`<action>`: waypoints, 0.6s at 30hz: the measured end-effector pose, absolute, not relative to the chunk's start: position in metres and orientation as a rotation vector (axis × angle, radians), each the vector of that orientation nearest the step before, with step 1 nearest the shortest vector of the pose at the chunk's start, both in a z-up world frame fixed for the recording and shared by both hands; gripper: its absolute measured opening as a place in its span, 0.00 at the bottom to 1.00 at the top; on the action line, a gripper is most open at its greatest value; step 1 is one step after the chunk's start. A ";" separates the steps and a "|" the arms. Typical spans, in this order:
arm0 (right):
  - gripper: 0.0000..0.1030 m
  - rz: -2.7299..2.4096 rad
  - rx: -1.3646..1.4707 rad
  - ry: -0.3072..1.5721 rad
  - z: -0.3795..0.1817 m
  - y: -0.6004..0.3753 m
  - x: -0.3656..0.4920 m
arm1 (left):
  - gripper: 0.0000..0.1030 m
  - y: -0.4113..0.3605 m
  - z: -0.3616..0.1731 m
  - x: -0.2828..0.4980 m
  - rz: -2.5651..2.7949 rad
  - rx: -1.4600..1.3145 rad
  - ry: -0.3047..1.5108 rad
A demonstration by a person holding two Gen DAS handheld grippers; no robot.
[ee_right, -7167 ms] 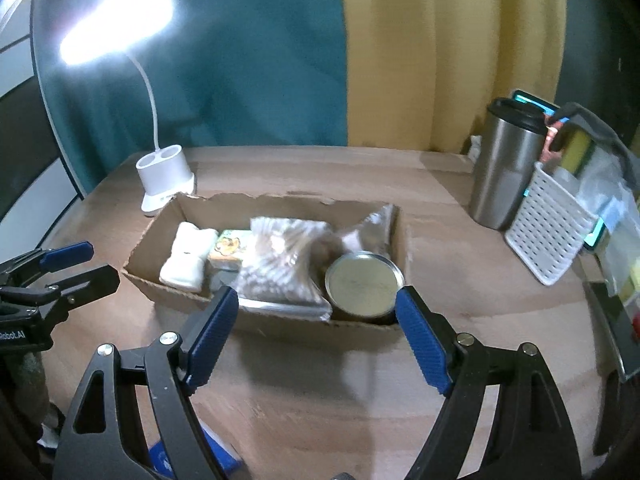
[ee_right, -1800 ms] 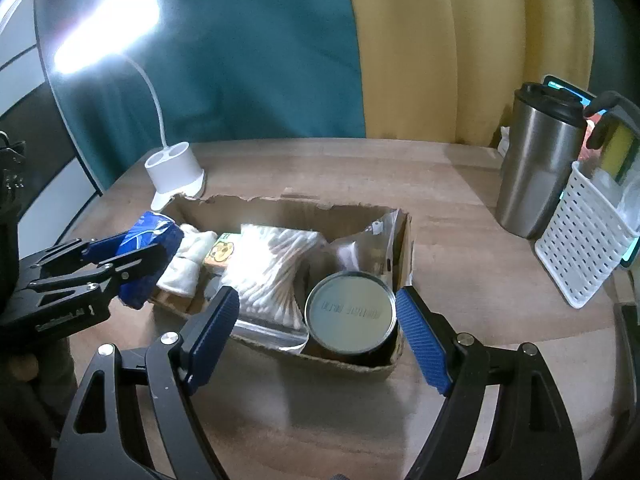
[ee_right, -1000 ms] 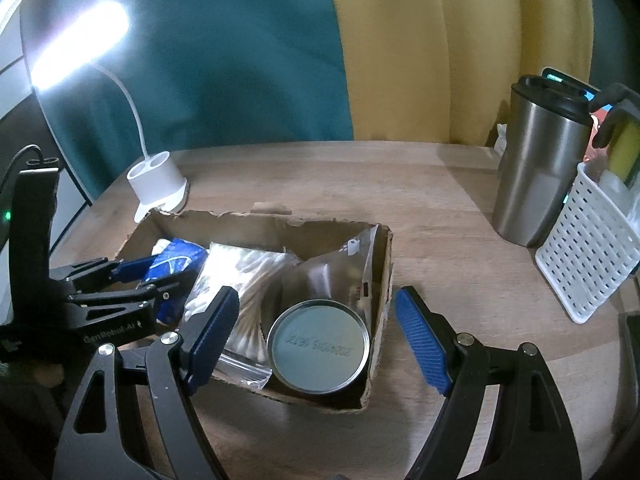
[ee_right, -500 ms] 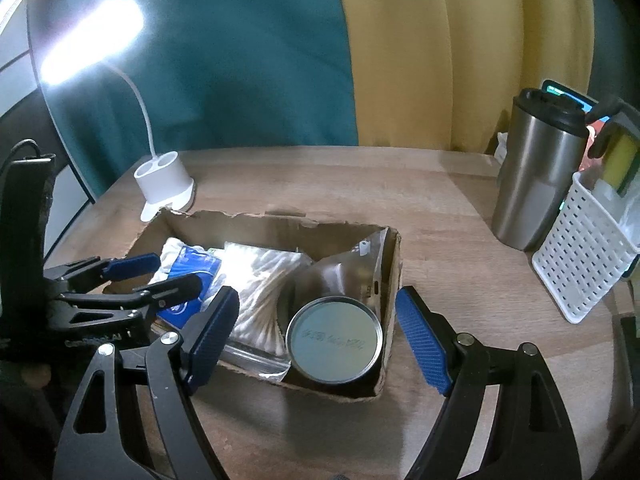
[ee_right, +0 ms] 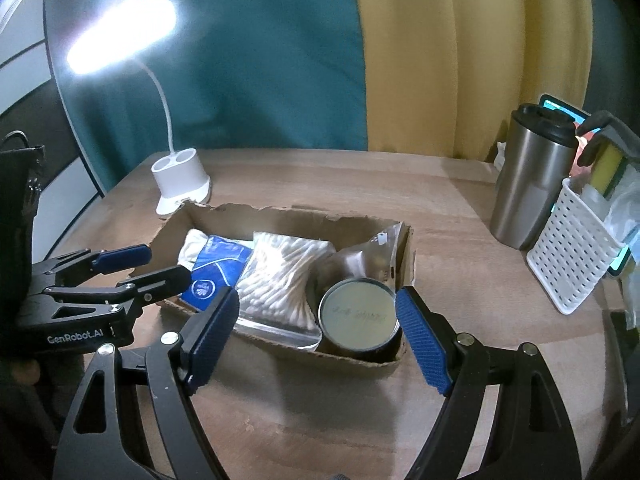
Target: Organize objects
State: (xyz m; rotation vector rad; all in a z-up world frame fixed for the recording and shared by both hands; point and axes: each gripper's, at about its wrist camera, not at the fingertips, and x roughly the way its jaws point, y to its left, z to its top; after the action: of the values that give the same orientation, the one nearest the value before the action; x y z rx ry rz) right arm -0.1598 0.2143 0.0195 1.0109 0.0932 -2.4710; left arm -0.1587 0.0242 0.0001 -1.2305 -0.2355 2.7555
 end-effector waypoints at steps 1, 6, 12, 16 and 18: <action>0.81 -2.473 1.009 0.095 0.020 0.215 -0.158 | 0.73 0.025 0.001 -0.156 2.758 -1.225 -0.234; 0.81 -2.475 1.007 0.098 0.022 0.214 -0.153 | 0.73 0.026 0.008 -0.144 2.762 -1.179 -0.215; 0.81 -2.478 1.004 0.105 0.024 0.212 -0.140 | 0.73 0.026 0.010 -0.132 2.751 -1.153 -0.209; 0.81 -2.482 1.003 0.106 0.026 0.212 -0.133 | 0.73 0.025 0.012 -0.124 2.761 -1.142 -0.203; 0.81 -2.484 1.003 0.106 0.025 0.211 -0.131 | 0.73 0.026 0.012 -0.119 2.781 -1.144 -0.182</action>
State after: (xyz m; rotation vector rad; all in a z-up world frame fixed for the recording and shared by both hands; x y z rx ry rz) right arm -0.1306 0.2114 0.0255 1.0030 0.1062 -2.4836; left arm -0.1189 0.0259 0.0125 -1.1437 -0.1824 2.7808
